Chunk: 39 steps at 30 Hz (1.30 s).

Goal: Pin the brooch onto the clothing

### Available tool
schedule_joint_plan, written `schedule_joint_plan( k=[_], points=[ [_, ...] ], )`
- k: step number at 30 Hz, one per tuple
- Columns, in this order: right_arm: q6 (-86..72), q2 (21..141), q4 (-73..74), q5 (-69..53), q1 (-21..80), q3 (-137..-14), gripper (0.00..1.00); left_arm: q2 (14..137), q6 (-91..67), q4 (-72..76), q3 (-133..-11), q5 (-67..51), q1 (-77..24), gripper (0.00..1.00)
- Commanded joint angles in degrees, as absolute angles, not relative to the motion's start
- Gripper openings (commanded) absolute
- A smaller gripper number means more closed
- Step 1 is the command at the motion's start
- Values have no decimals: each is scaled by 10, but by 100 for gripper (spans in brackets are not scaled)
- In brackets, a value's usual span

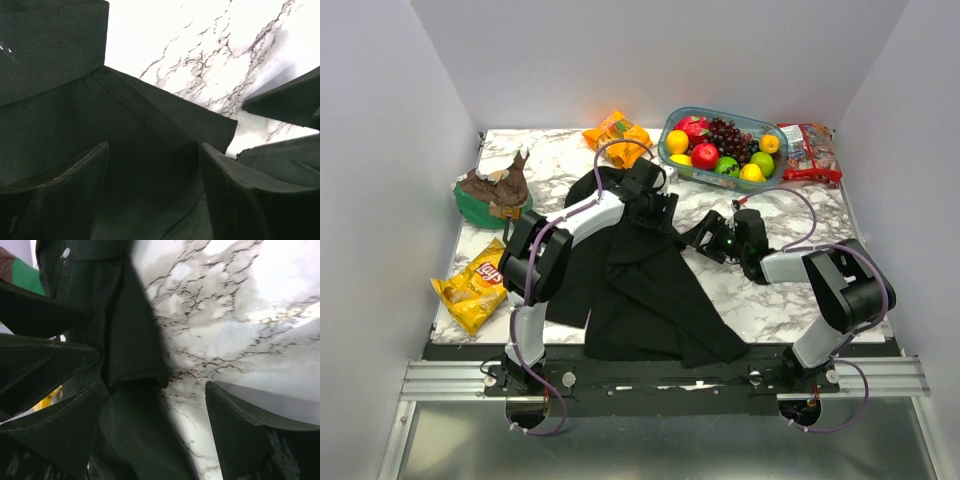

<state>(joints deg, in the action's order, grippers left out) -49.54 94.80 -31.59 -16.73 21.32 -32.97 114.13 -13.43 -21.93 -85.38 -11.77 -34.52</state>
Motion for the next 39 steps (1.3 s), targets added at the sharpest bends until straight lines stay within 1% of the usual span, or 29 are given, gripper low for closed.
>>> schedule_joint_plan(
  k=[1, 2, 3, 4, 6, 7, 8, 9, 11, 12, 13, 14, 15, 16, 17, 18, 19, 22, 23, 24, 26, 27, 28, 31, 33, 34, 37, 39],
  points=[
    [-511, 980, -341, -176, 228, -341, 87, 1153, -147, -208, -860, -112, -345, 64],
    [-512, 989, -345, -178, 228, -343, 83, 1154, -147, -208, -860, -113, -345, 60],
    [-513, 995, -355, -180, 228, -345, 76, 1156, -148, -209, -860, -113, -345, 56],
    [-515, 1000, -359, -184, 229, -347, 73, 1156, -147, -210, -860, -113, -345, 50],
    [-519, 1013, -368, -186, 229, -351, 66, 1158, -147, -210, -860, -113, -345, 46],
    [-519, 1018, -369, -186, 229, -354, 64, 1157, -147, -210, -860, -113, -345, 41],
    [-520, 1021, -370, -186, 229, -356, 61, 1157, -148, -211, -861, -114, -345, 39],
    [-520, 1027, -372, -187, 229, -358, 57, 1158, -147, -210, -860, -116, -345, 37],
    [-519, 1031, -376, -188, 229, -359, 52, 1159, -149, -210, -861, -123, -345, 30],
    [-519, 1033, -384, -189, 229, -359, 45, 1160, -149, -209, -861, -125, -345, 27],
    [-519, 1036, -388, -191, 229, -359, 41, 1160, -149, -210, -862, -127, -345, 18],
    [-515, 1036, -393, -192, 230, -359, 35, 1159, -150, -210, -863, -125, -345, 13],
    [-512, 1035, -406, -193, 229, -359, 23, 1155, -149, -209, -861, -123, -343, 9],
    [-510, 1031, -413, -195, 229, -356, 17, 1151, -150, -205, -859, -120, -340, 1],
    [-502, 1026, -419, -194, 229, -352, 13, 1144, -153, -202, -856, -117, -338, 0],
    [-495, 1019, -424, -193, 229, -352, 4, 1129, -154, -198, -853, -107, -335, 0],
    [-486, 1008, -418, -187, 229, -351, 0, 1118, -156, -186, -841, -104, -324, 0],
    [-439, 935, -350, -146, 229, -356, 0, 1074, -170, -164, -817, -89, -302, 0],
    [-404, 887, -324, -129, 229, -360, 1, 1063, -174, -150, -810, -86, -282, 0],
    [-387, 856, -263, -113, 229, -366, 1, 1041, -187, -142, -803, -86, -271, 0],
    [-331, 803, -194, -46, 229, -388, 0, 1020, -203, -115, -780, -91, -232, 0],
    [-311, 746, -125, -20, 234, -397, 0, 1005, -211, -107, -773, -95, -218, 0],
    [-293, 720, -92, 49, 238, -420, 0, 1000, -226, -100, -762, -100, -204, 0],
    [-219, 633, -2, 166, 268, -448, 0, 1001, -236, -98, -765, -112, -164, 0],
    [-186, 609, 48, 205, 299, -466, 0, 1010, -237, -105, -768, -114, -147, 0],
    [-177, 593, 59, 245, 313, -469, 0, 1013, -237, -106, -770, -116, -142, 0],
    [-163, 590, 91, 306, 374, -468, 1, 1018, -243, -106, -771, -124, -128, 0],
    [-187, 607, 112, 294, 394, -456, 7, 1015, -243, -104, -768, -127, -125, 0]
  ],
)
